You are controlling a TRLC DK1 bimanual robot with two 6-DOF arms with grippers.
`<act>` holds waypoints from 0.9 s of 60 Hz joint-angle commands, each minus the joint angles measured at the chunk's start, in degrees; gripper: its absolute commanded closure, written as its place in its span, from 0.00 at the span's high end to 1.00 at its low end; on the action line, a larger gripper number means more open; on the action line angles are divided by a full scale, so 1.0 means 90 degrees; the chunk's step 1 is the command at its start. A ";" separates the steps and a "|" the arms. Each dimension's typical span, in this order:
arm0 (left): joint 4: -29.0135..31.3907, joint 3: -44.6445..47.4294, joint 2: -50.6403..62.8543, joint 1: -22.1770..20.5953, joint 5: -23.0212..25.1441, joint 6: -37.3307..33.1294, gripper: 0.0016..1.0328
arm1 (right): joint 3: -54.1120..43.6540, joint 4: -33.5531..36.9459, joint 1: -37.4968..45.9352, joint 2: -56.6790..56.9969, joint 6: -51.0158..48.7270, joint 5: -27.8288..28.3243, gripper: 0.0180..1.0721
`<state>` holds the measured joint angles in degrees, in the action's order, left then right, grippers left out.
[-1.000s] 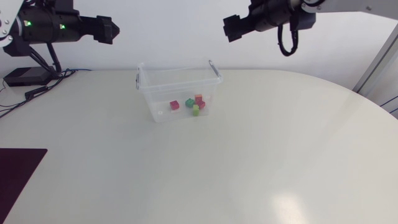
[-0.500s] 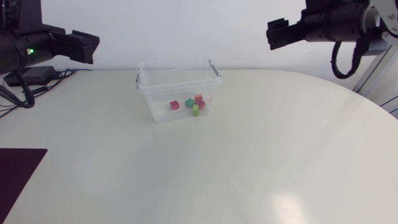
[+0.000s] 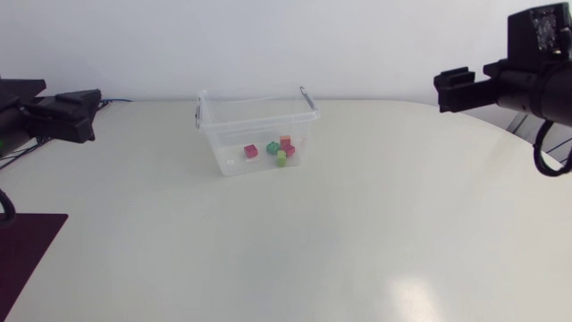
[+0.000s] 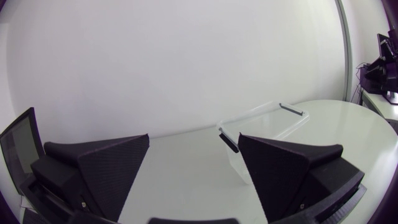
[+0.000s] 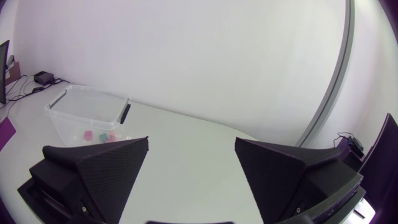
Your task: Place the duplo bricks in the container
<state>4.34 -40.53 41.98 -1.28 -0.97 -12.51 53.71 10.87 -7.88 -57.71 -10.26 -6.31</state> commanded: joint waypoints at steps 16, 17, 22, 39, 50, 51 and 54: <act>-0.0218 0.1340 -0.1344 0.0191 -0.0029 -0.0172 0.97 | -0.1740 -0.0525 0.0651 0.1364 0.0037 0.0027 0.96; -0.0257 0.1428 -0.1471 0.0201 -0.0029 -0.0172 0.97 | -0.1808 -0.0544 0.0680 0.1442 0.0086 0.0027 0.96; -0.0277 0.1633 -0.1773 0.0249 -0.0029 -0.0211 0.97 | -0.2111 -0.0661 0.0817 0.1833 0.0271 0.0027 0.96; -0.0384 0.2404 -0.2760 0.0337 -0.0029 -0.0328 0.97 | -0.3165 -0.0681 0.0954 0.3014 0.0291 -0.0081 0.96; -0.0390 0.2816 -0.3169 0.0302 -0.0009 -0.0088 0.97 | -0.3709 -0.0746 0.0968 0.3700 0.0410 0.0029 0.96; -0.0391 0.2845 -0.3195 0.0299 -0.0007 -0.0062 0.97 | -0.3748 -0.0754 0.0966 0.3747 0.0422 0.0040 0.96; -0.0397 0.2951 -0.3289 0.0289 0.0000 0.0031 0.97 | -0.3891 -0.0783 0.0960 0.3918 0.0468 0.0083 0.96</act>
<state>1.43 -16.32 13.78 1.10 -0.95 -13.69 21.43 5.02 0.56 -24.71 -8.05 -5.87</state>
